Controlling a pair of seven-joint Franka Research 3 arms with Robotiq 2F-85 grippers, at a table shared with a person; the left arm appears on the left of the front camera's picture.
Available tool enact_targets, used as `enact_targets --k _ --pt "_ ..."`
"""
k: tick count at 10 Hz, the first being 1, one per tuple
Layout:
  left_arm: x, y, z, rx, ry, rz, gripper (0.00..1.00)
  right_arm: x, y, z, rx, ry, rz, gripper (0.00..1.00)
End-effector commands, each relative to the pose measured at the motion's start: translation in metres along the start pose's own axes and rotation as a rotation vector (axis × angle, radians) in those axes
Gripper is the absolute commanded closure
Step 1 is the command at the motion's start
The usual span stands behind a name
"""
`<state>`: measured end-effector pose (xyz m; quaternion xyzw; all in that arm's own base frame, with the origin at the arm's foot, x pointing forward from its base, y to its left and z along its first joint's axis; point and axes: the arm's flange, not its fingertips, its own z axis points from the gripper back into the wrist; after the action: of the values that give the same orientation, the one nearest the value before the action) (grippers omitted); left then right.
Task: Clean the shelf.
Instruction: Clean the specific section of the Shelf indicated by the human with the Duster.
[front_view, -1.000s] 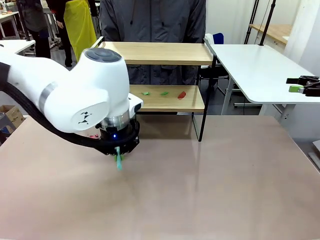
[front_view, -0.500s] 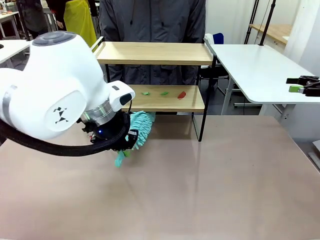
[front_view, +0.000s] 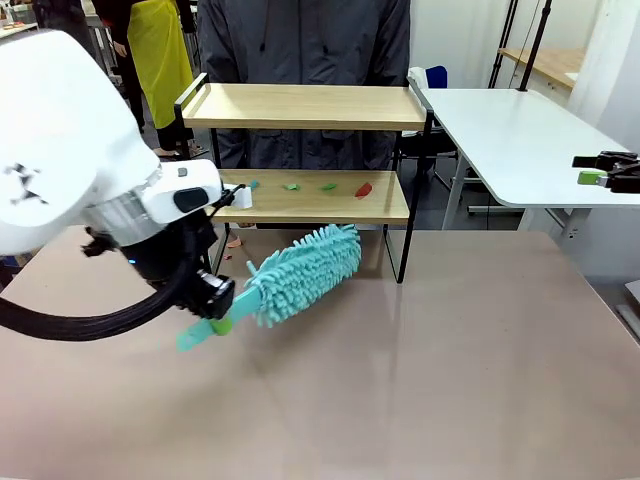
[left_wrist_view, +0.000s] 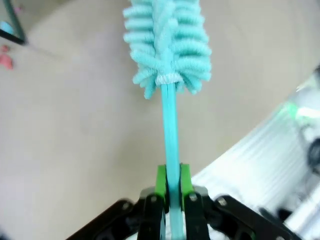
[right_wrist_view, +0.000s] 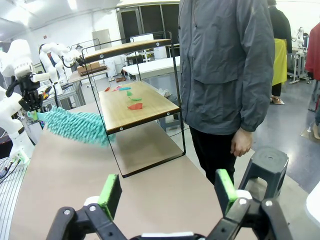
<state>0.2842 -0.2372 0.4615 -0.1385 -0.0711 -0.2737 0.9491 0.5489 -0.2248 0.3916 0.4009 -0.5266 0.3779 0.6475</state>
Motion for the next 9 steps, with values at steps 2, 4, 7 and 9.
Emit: enact_targets --k 2,4,7,9 --pt "-0.038 0.006 0.050 0.080 0.122 -0.206 0.87 0.003 0.000 -0.001 0.001 0.000 0.006 0.00" --pt "-0.061 0.009 0.098 0.314 0.139 -0.283 0.87 0.003 0.000 -0.001 0.001 0.000 0.006 0.00" --pt "-0.072 0.023 0.140 0.344 0.336 -0.428 0.87 0.003 0.000 -0.001 0.001 0.000 0.006 0.00" --pt "-0.073 0.027 0.159 0.319 0.324 -0.535 0.87 0.003 0.000 -0.001 0.001 0.000 0.006 0.00"
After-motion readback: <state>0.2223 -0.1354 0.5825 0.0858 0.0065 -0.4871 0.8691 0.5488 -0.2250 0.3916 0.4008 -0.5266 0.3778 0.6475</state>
